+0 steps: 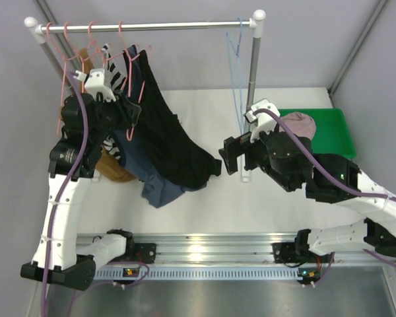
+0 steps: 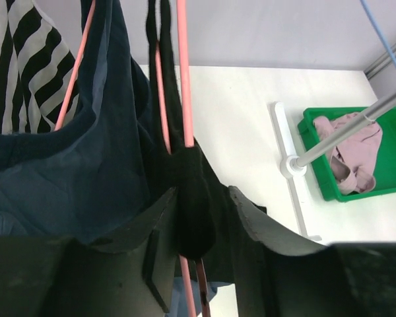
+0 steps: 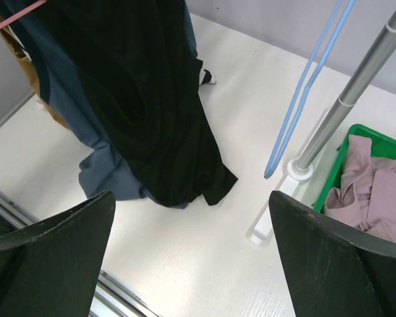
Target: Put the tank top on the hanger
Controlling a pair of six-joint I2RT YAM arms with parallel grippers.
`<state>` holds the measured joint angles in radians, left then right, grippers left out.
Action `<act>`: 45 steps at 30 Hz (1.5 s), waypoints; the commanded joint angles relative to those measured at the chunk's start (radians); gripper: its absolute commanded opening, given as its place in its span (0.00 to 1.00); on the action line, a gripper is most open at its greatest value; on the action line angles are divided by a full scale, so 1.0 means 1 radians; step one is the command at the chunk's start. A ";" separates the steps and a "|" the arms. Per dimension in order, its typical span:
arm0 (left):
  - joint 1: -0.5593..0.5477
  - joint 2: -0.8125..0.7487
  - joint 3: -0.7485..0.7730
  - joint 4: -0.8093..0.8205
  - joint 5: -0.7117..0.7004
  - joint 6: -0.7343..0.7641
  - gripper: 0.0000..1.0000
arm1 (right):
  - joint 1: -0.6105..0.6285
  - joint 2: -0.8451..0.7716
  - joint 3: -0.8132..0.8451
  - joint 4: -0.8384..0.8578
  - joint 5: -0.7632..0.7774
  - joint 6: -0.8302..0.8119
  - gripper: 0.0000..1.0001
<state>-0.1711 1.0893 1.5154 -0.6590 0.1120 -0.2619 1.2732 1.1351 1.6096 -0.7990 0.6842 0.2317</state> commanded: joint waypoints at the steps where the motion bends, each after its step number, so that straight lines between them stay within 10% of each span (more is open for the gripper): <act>1: 0.005 -0.031 0.034 0.012 -0.012 0.010 0.41 | -0.003 -0.023 0.006 0.030 0.000 0.012 1.00; 19: 0.005 -0.016 0.238 0.090 0.240 -0.078 0.54 | -0.003 -0.124 -0.034 0.064 0.115 0.049 1.00; 25: -0.025 -0.011 0.100 0.171 0.371 -0.178 0.55 | -0.002 -0.237 -0.160 0.080 0.144 0.109 1.00; 36: -0.382 -0.176 -0.309 0.173 0.075 -0.154 0.53 | -0.003 -0.527 -0.442 -0.029 0.241 0.356 1.00; 45: -0.398 -0.342 -0.552 0.167 0.077 -0.192 0.52 | -0.003 -0.577 -0.540 -0.103 0.265 0.452 1.00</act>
<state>-0.5621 0.7761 1.0023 -0.5339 0.2108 -0.4332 1.2724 0.5640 1.0782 -0.8726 0.9085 0.6304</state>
